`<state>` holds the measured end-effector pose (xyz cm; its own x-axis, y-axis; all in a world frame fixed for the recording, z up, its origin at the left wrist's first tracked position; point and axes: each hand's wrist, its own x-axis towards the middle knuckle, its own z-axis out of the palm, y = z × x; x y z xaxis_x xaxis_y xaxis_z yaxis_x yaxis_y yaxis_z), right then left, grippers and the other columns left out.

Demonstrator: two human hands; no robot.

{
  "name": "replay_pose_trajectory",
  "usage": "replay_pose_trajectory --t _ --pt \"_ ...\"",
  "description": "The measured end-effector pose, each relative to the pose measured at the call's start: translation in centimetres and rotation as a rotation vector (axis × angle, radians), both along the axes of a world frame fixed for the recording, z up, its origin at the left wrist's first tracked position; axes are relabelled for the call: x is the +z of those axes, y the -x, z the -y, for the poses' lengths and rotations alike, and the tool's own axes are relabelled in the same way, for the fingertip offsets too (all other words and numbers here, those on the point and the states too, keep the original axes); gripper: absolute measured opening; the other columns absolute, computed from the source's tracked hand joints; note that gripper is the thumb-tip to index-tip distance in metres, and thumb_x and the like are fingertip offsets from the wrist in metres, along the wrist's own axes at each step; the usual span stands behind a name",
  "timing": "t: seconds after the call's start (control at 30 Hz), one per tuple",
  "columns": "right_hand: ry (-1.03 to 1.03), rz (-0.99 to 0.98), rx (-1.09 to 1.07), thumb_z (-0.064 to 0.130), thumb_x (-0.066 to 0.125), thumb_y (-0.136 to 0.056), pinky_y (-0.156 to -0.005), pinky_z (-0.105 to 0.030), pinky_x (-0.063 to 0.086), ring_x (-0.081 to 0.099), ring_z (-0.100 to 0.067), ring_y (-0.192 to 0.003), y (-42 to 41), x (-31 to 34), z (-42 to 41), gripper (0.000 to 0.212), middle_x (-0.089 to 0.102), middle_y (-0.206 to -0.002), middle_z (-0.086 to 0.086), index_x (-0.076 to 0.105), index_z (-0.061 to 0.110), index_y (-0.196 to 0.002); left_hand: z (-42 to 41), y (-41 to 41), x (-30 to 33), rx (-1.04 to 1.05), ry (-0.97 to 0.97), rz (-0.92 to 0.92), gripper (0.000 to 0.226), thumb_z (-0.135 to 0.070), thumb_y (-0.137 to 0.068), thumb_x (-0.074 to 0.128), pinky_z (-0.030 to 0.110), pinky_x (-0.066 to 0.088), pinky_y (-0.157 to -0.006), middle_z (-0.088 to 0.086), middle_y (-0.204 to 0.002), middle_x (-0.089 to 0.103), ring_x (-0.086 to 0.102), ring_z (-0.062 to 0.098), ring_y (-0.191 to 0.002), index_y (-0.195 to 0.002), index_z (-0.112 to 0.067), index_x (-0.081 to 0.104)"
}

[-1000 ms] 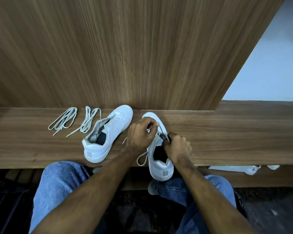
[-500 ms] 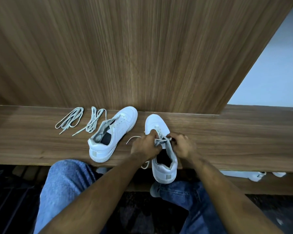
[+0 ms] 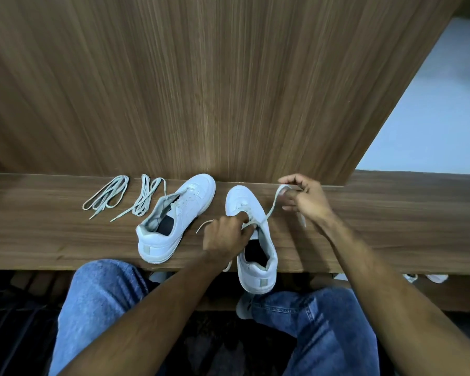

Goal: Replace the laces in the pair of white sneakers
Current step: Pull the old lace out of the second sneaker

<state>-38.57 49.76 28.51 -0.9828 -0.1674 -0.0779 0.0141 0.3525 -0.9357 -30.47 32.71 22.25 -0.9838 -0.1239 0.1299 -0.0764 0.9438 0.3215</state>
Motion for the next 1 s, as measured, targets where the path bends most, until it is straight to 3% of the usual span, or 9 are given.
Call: replay_pose_trajectory --t 0.13,0.2,0.3,0.47,0.53,0.63,0.7,0.83,1.0 --pt "-0.615 -0.222 0.046 0.018 0.058 -0.083 -0.084 -0.039 0.049 0.059 -0.028 -0.101 -1.6 -1.9 0.9 0.026 0.056 -0.116 -0.001 0.058 0.028 -0.107 1.4 0.4 0.1 -0.014 -0.229 -0.081 0.043 -0.056 -0.093 0.042 0.038 0.051 -0.069 0.003 -0.077 0.069 0.065 0.028 -0.077 -0.086 -0.022 0.067" --pt "-0.670 -0.245 0.015 0.032 0.062 -0.083 -0.075 -0.035 0.044 0.058 -0.027 -0.096 -3.3 -2.8 1.5 0.026 0.055 -0.113 0.002 0.053 0.025 -0.107 2.2 1.1 0.3 0.041 -0.592 -0.093 0.042 -0.056 -0.089 0.048 0.041 0.055 -0.070 -0.001 -0.071 0.071 0.068 0.020 -0.073 -0.082 -0.022 0.071" --pt "-0.717 -0.121 0.074 0.052 0.062 -0.080 -0.068 -0.032 0.038 0.059 -0.025 -0.086 -5.2 -4.7 2.2 0.029 0.064 -0.093 0.005 0.049 0.028 -0.090 2.3 2.1 2.4 0.230 -1.285 -0.146 0.029 -0.029 -0.096 0.056 0.036 0.053 -0.063 0.001 -0.066 0.071 0.067 0.016 -0.059 -0.075 -0.011 0.068" --pt "-0.772 -0.107 0.062 0.048 0.052 -0.087 -0.075 -0.034 0.043 0.060 -0.034 -0.096 -5.5 -6.7 1.8 0.025 0.068 -0.099 -0.006 0.056 0.023 -0.089 3.8 3.3 5.3 0.519 -1.757 -0.242 0.020 -0.020 -0.097 0.054 0.026 0.056 -0.060 0.004 -0.069 0.066 0.066 0.014 -0.058 -0.081 -0.011 0.062" --pt "-0.774 -0.127 0.070 0.048 0.052 -0.088 -0.074 -0.033 0.041 0.061 -0.033 -0.096 -5.4 -6.7 1.7 0.023 0.068 -0.099 -0.006 0.060 0.026 -0.092 4.2 3.7 4.2 0.607 -1.607 -0.169 0.015 -0.019 -0.092 0.057 0.030 0.055 -0.069 0.004 -0.080 0.067 0.067 0.017 -0.067 -0.102 -0.010 0.064" --pt "-0.798 -0.155 0.091 0.049 0.052 -0.090 -0.073 -0.033 0.041 0.062 -0.032 -0.096 -5.5 -6.5 1.9 0.026 0.070 -0.100 -0.005 0.064 0.030 -0.104 3.6 3.0 1.6 0.413 -0.853 -0.112 0.059 -0.027 -0.084 0.067 0.038 0.043 -0.097 0.007 -0.131 0.053 0.052 0.024 -0.118 -0.139 -0.021 0.044" --pt "-0.806 -0.155 0.085 0.048 0.052 -0.090 -0.075 -0.034 0.043 0.062 -0.034 -0.097 -5.6 -6.5 1.9 0.027 0.069 -0.101 -0.007 0.065 0.030 -0.104 2.5 2.0 0.5 0.127 -0.369 -0.132 0.064 -0.039 -0.081 0.067 0.044 0.031 -0.109 0.008 -0.151 0.030 0.026 0.025 -0.140 -0.140 -0.031 0.043" --pt "-0.822 -0.124 0.078 0.046 0.053 -0.091 -0.079 -0.035 0.043 0.059 -0.038 -0.103 -5.9 -6.0 1.9 0.025 0.067 -0.105 -0.011 0.067 0.028 -0.102 0.6 1.3 -0.8 -0.173 0.030 -0.003 0.040 -0.048 -0.088 0.055 0.046 0.006 -0.118 -0.006 -0.146 0.041 0.014 0.017 -0.145 -0.124 -0.031 0.060" --pt "-0.819 -0.119 0.070 0.047 0.054 -0.091 -0.074 -0.034 0.041 0.060 -0.038 -0.101 -6.0 -5.8 1.9 0.027 0.068 -0.102 -0.012 0.067 0.024 -0.094 -0.2 1.3 -0.3 -0.179 0.142 -0.193 0.027 -0.031 -0.094 0.047 0.045 0.003 -0.116 -0.004 -0.109 0.069 0.045 0.012 -0.129 -0.093 -0.021 0.072"
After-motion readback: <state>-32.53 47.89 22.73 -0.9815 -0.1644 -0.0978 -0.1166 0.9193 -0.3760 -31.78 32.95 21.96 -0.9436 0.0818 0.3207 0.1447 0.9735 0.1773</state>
